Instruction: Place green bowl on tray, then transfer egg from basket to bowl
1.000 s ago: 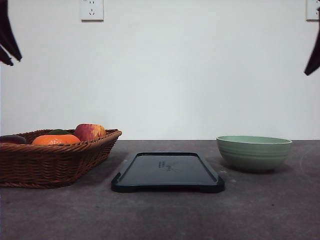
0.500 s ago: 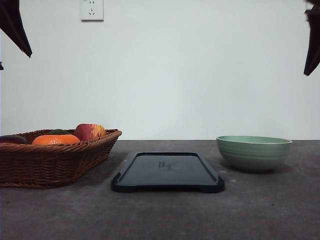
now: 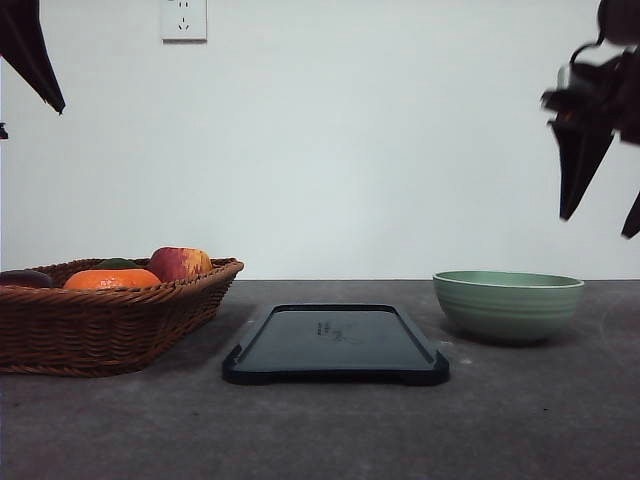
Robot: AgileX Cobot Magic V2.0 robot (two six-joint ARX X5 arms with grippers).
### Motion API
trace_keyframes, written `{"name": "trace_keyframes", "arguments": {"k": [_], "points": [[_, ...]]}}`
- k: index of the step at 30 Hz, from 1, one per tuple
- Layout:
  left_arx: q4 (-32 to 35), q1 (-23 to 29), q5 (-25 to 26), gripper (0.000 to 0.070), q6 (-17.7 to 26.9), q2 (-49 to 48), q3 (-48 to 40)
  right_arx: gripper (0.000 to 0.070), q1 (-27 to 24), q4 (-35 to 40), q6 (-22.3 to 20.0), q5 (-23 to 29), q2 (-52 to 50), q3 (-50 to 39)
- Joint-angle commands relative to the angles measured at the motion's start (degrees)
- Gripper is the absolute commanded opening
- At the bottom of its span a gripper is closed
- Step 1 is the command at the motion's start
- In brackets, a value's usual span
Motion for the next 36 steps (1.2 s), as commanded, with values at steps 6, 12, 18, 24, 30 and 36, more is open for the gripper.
{"name": "trace_keyframes", "arguments": {"k": [6, 12, 18, 24, 30, 36], "points": [[1.35, -0.09, 0.24, 0.0367, 0.01, 0.44, 1.38, 0.0332, -0.02, 4.07, -1.06, 0.15, 6.96, 2.84], [1.37, -0.10, 0.23, 0.0366, 0.01, 0.44, 1.38, 0.0324, -0.02, 5.14, -1.00, 0.27, 10.25, 2.90], [1.44, -0.11, 0.22, 0.0361, 0.01, 0.44, 1.38, 0.0157, -0.02, 7.09, -1.00, 0.32, 11.39, 2.90], [1.66, -0.09, 0.22, 0.0361, 0.01, 0.44, 1.38, 0.0001, -0.02, 7.49, -1.04, 0.32, 11.45, 2.90], [1.72, -0.11, 0.22, 0.0361, 0.01, 0.44, 1.38, 0.0001, -0.02, 6.82, -1.04, 0.36, 11.45, 2.90], [1.72, -0.11, 0.22, 0.0361, 0.03, 0.44, 1.38, 0.0001, -0.02, 6.89, -1.00, -0.06, 11.45, 2.90]]}}
